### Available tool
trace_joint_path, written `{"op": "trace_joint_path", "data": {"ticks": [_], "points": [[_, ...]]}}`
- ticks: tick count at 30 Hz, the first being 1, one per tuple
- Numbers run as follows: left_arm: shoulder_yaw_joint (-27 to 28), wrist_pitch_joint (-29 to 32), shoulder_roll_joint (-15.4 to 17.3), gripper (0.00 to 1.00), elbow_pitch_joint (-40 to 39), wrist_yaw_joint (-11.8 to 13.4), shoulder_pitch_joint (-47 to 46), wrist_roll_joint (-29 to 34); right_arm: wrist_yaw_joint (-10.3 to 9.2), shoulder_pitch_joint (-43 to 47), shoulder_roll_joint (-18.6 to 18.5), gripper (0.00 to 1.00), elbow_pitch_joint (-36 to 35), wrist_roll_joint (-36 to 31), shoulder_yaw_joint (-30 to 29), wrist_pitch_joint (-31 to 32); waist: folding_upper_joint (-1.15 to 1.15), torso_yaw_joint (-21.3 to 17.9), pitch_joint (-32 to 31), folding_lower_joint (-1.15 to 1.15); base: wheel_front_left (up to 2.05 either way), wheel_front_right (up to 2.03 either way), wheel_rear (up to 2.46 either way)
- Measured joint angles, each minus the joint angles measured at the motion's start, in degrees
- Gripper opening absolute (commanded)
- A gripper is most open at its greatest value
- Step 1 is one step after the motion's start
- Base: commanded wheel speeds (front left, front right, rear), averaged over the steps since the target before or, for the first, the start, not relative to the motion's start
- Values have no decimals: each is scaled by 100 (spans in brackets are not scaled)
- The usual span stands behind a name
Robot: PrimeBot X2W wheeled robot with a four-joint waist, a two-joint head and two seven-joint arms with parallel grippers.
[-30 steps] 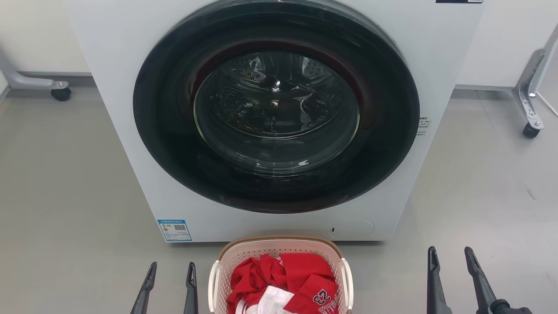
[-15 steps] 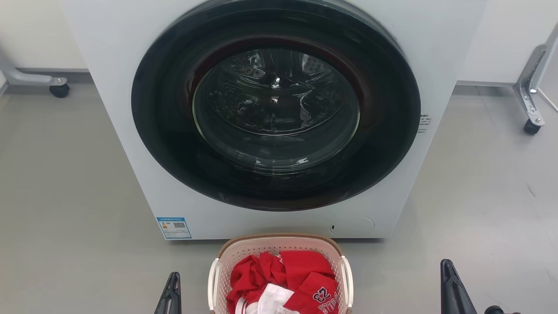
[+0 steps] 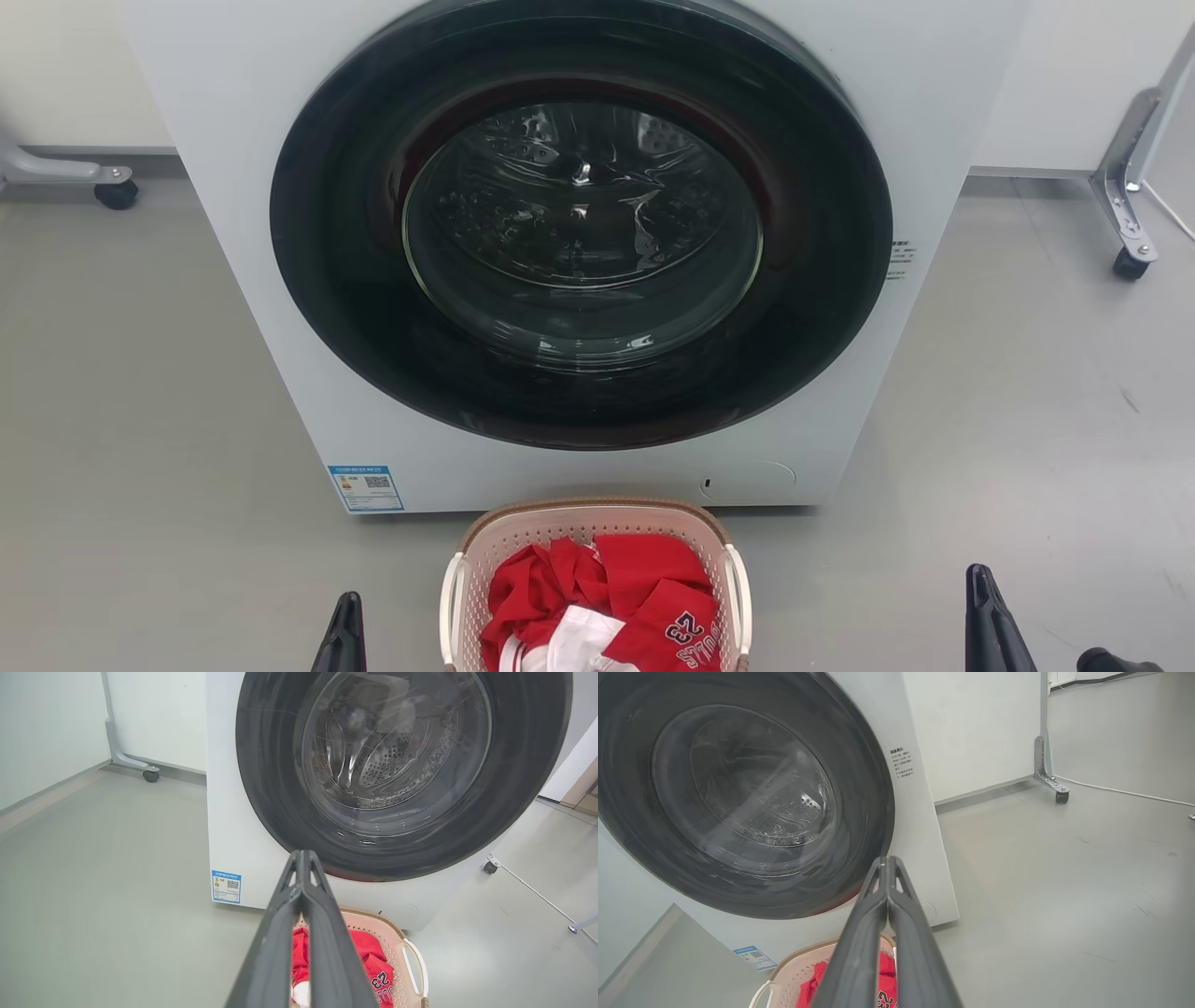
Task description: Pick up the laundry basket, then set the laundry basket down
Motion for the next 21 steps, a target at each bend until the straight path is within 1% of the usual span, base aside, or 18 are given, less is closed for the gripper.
{"op": "trace_joint_path", "data": {"ticks": [16,21], "points": [[318,367,-33,0,225,-203,-249,-1395,240,-260,8,0,333,1385,-309,370,0,-66,22,0,0,0,0],[382,480,-43,0,296,-302,-344,-1825,301,-401,11,0,407,1809,-398,495,0,-87,29,0,0,0,0]]}}
